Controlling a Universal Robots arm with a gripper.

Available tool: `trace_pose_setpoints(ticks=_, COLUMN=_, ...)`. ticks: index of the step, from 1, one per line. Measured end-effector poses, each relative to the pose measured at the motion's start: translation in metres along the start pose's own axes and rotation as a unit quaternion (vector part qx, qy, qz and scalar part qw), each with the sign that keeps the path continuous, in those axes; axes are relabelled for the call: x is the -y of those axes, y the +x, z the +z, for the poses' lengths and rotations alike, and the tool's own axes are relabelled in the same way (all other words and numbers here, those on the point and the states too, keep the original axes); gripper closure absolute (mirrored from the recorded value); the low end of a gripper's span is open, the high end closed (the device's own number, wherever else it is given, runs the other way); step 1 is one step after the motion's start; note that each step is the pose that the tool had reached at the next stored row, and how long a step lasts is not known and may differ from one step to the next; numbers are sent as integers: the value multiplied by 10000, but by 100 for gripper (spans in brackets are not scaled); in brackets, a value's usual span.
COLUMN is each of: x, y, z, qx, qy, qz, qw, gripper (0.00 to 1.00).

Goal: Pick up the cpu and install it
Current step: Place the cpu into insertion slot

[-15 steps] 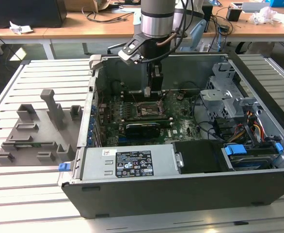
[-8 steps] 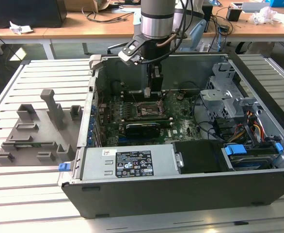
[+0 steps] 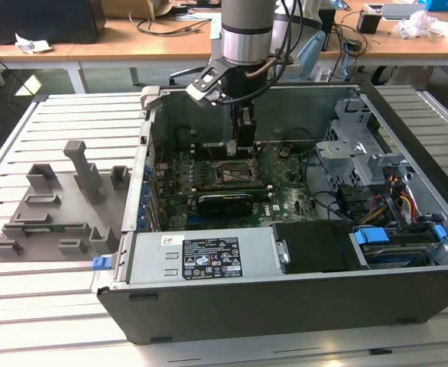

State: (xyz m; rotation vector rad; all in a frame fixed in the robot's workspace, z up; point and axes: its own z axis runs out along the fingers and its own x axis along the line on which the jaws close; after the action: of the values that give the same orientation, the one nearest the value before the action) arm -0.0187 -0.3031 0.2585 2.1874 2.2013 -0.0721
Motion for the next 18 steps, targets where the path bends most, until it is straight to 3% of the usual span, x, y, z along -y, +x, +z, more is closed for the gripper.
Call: trace_pose_setpoints(ticks=18, x=9, y=10, z=166, qx=0, qy=-1, qz=-24, qw=10000, gripper=45)
